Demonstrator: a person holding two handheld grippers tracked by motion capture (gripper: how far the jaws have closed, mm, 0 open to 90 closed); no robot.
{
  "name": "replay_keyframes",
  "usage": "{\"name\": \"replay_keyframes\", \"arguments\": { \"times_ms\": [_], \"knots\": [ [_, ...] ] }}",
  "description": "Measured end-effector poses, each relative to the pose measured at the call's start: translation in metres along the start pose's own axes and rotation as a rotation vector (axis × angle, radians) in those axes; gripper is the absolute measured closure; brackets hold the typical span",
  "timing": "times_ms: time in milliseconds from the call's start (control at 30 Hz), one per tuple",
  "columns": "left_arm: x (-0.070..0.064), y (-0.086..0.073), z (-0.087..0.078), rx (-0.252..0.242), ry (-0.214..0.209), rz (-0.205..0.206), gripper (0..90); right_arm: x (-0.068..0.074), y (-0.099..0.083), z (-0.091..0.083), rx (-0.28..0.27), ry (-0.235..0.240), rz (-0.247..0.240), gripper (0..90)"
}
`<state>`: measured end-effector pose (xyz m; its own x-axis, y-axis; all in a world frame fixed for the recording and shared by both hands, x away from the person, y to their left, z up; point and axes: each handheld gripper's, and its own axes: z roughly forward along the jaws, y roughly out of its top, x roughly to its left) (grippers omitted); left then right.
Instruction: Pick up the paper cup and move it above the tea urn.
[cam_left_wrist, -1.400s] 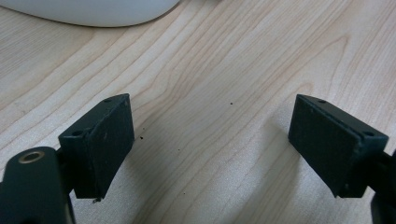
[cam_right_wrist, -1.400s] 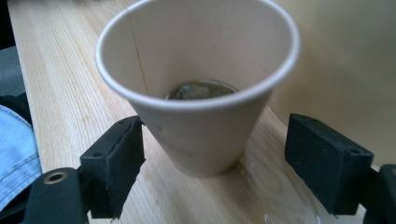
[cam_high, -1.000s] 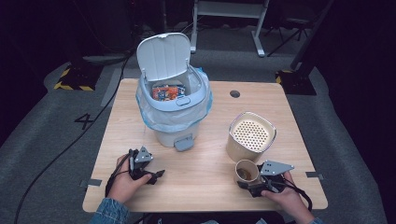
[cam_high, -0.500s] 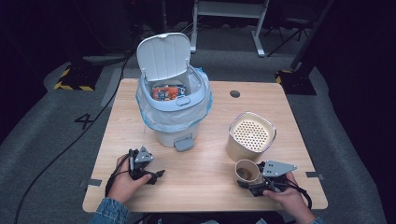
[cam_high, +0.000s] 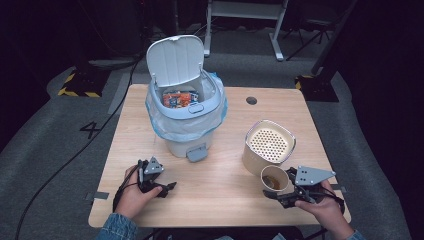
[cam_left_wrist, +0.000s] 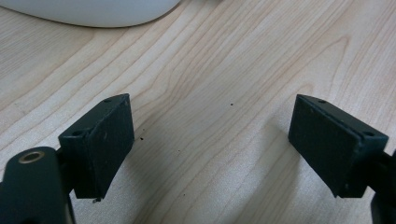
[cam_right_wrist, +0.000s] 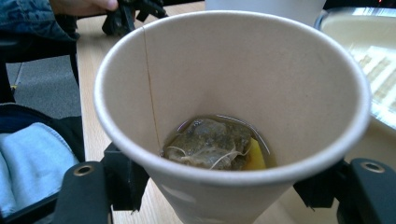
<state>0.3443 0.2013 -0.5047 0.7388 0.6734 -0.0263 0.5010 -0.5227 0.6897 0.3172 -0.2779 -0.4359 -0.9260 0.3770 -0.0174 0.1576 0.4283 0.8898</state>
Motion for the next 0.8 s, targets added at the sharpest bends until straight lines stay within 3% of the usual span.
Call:
{"name": "replay_keyframes", "arguments": {
  "times_ms": [200,500,800],
  "knots": [
    [0.000,0.000,0.000,-0.001,-0.001,0.002,14.5,-0.003,0.023,-0.011,-0.008,-0.010,-0.027,32.0],
    [0.000,0.000,0.000,-0.001,-0.001,0.002,14.6,-0.014,0.051,-0.031,-0.030,-0.052,-0.012,32.1],
    [0.000,0.000,0.000,-0.001,-0.001,0.002,14.6,-0.037,0.070,-0.042,-0.045,-0.112,-0.012,32.1]
  ]
}}
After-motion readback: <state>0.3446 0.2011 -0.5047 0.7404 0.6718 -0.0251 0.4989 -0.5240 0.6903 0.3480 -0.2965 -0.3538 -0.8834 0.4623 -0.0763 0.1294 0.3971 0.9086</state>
